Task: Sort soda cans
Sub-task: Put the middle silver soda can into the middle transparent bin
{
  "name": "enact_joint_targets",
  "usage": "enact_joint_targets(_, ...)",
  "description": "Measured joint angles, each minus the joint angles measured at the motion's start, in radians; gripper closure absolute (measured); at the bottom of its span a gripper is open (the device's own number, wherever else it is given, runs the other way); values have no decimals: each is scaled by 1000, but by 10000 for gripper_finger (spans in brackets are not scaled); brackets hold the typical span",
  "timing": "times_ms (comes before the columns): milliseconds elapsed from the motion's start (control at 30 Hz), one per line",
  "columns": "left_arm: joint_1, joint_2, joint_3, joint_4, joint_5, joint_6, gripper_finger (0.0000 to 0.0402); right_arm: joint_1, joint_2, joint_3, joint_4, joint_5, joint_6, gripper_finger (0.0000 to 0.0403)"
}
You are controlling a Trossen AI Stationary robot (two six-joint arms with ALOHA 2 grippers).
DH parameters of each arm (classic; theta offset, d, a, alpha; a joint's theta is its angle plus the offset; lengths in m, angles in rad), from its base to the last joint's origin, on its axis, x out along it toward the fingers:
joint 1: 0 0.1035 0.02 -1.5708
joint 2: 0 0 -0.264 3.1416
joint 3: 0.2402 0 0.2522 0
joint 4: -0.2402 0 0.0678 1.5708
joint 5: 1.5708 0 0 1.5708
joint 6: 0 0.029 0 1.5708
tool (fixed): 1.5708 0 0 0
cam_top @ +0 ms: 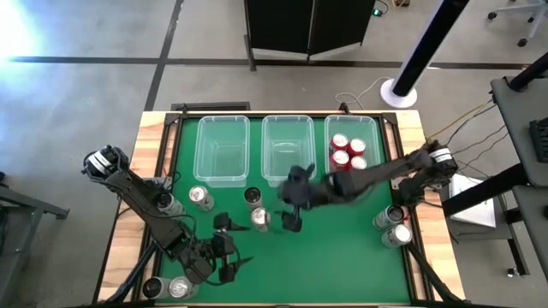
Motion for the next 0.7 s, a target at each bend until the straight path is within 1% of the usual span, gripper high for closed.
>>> enact_joint_targets(100, -2, 0, 0, -5, 31, -22, 19, 74, 55, -28, 86, 138, 59, 44)
enact_joint_targets(200, -2, 0, 0, -11, 34, -39, 19, 123, 117, -38, 164, 221, 103, 44)
enact_joint_targets(300, -2, 0, 0, -12, 33, -45, 19, 138, 167, -38, 230, 290, 111, 44)
enact_joint_targets(400, -2, 0, 0, -18, 33, -58, 19, 126, 205, -38, 300, 290, 108, 44)
enact_joint_targets(467, -2, 0, -1, -24, 42, -76, 19, 115, 222, -36, 329, 264, 99, 44)
enact_joint_targets(567, -2, 0, -9, -40, 77, -96, 19, 97, 229, -22, 323, 235, 95, 44)
enact_joint_targets(700, -2, 0, -17, -42, 85, -104, 19, 71, 236, -9, 319, 178, 88, 44)
